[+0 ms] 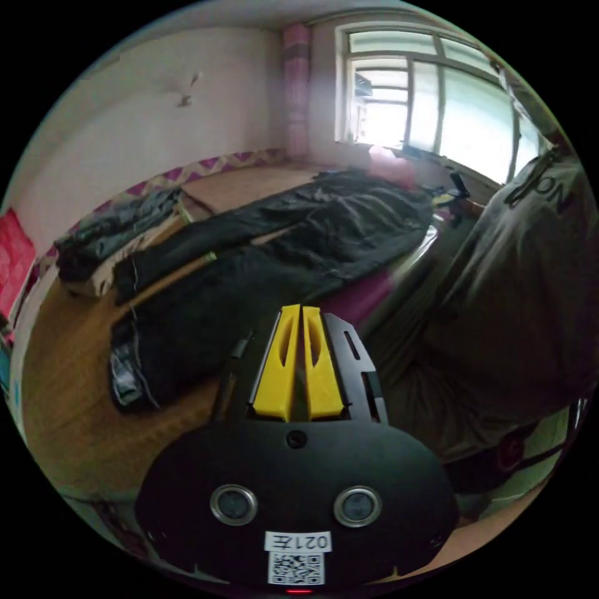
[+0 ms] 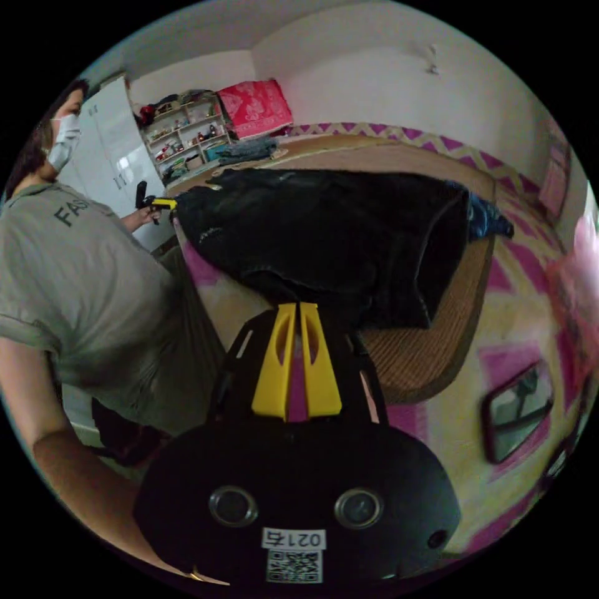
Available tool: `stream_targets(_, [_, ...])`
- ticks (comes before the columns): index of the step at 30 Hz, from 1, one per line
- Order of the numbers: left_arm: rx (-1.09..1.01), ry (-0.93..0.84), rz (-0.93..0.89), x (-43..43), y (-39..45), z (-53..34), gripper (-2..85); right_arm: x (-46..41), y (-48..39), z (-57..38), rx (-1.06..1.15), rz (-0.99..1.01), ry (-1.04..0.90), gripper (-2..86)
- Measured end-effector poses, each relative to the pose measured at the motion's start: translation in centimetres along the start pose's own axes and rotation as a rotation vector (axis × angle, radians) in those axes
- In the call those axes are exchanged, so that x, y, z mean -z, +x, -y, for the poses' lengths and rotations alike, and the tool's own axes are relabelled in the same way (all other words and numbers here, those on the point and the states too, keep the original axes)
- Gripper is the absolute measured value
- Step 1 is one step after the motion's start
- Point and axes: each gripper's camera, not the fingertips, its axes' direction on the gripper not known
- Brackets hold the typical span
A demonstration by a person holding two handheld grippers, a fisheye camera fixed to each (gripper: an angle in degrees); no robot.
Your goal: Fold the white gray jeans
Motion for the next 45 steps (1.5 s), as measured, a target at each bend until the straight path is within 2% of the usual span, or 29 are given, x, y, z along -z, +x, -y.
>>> stream_targets(3, [0.086,0.089,-0.04,1.5,-0.7,-0.7,-0.8,1.6,0.1,-0.9,-0.045,0.004,0.095,-0.3])
stream_targets(6, [0.094,0.184,-0.045,5.8,-1.0,0.2,-0.6,3.2,-0.5,-0.1,-0.016,0.026,-0.02,-0.3])
stream_targets(8, [0.168,0.292,0.049,8.8,-2.2,0.2,-0.1,4.9,-0.8,0.2,0.01,0.038,-0.024,-0.4])
stream_targets(9, [0.241,0.316,0.15,9.9,-3.3,0.3,0.8,6.3,-0.9,0.6,0.009,0.025,0.05,-0.2])
stream_targets(10, [0.265,0.308,0.203,10.1,-3.8,0.5,1.3,6.9,-1.0,0.9,0.007,0.023,0.098,0.0])
stream_targets(12, [0.314,0.157,0.315,8.5,-6.1,2.0,3.8,7.0,-1.2,2.8,-0.008,-0.007,0.226,1.9])
stream_targets(13, [0.326,0.11,0.324,7.6,-6.8,2.3,3.7,6.3,-1.2,3.6,-0.021,-0.028,0.219,1.9])
stream_targets(15, [0.375,-0.085,0.339,3.8,-9.0,2.9,0.5,1.5,-0.8,6.6,-0.071,-0.175,0.039,0.8])
stream_targets(18, [0.438,0.01,0.367,4.0,-10.8,2.3,-0.6,-4.5,-0.2,7.5,-0.099,-0.348,-0.227,-0.6])
stream_targets(23, [0.509,0.03,0.347,4.1,-12.8,2.0,-0.9,-5.0,-1.4,5.6,-0.157,-0.426,-0.098,-0.6])
stream_targets(28, [0.5,0.051,0.373,3.8,-13.0,2.1,-1.0,-7.0,-3.6,6.0,-0.107,-0.574,-0.153,-0.6])
stream_targets(32, [0.542,0.127,0.343,3.9,-13.3,1.2,-1.0,-7.3,-3.5,6.0,-0.147,-0.576,-0.137,-0.6])
stream_targets(39, [0.492,0.063,0.476,2.8,-11.8,3.1,-1.0,-7.3,-3.1,6.3,-0.2,-0.587,-0.136,-0.5])
stream_targets(45, [0.541,0.036,0.466,3.0,-12.9,3.8,-0.9,-6.3,-2.4,6.6,-0.236,-0.597,-0.129,-0.2])
